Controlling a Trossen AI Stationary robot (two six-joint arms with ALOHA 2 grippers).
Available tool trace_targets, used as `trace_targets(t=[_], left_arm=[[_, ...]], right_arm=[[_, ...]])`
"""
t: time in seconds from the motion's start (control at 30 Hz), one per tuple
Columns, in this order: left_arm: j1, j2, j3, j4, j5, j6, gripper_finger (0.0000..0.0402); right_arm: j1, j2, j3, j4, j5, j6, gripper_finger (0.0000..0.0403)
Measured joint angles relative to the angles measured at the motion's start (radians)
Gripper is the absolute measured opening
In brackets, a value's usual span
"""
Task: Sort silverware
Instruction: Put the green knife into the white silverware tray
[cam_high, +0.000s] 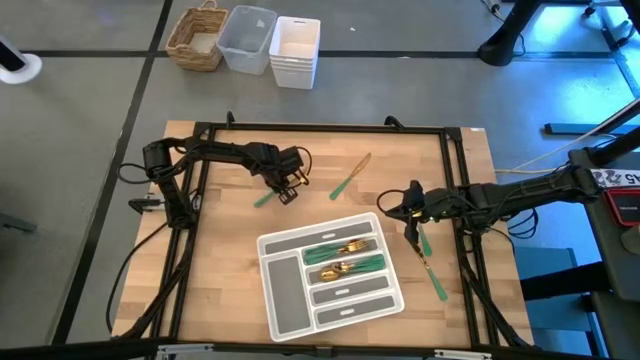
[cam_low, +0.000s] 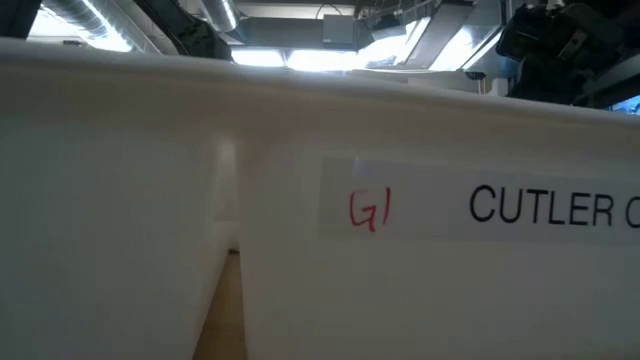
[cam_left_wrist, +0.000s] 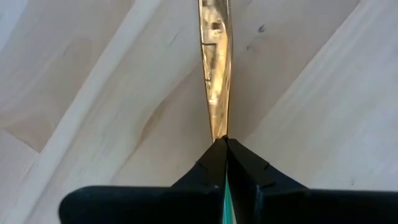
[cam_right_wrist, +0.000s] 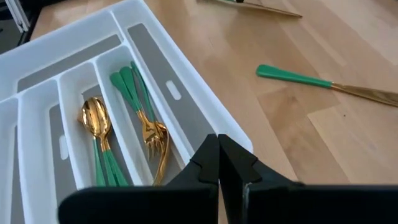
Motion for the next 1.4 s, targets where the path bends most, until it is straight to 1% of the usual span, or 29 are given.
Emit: trace_targets(t=[0.43,0.63,1.1,1.23,1.4], left_arm=[[-0.004,-0.001,0.0,-0.001,0.0,-0.012,0.0002],[-0.007,-0.001,0.001,0.0,-0.017,-0.007,0.0003],[-0.007,0.0,0.002,-0.001,-0.025,0.001,0.0003],[-0.007,0.0,0.002,-0.001,-0.05,0.003,0.0002],[-0.007,0.0,0.002,-0.001,-0.051,0.021,0.0006]], right_arm=[[0.0,0.0,0.0,0.0,0.0,0.0,0.0001],[0.0,0.0,0.0,0.0,0.036,0.0,0.0001],[0.0,0.0,0.0,0.0,0.035,0.0,0.0001],[0.0,0.0,0.0,0.0,0.035,0.0,0.0001],[0.0,0.0,0.0,0.0,0.035,0.0,0.0001]])
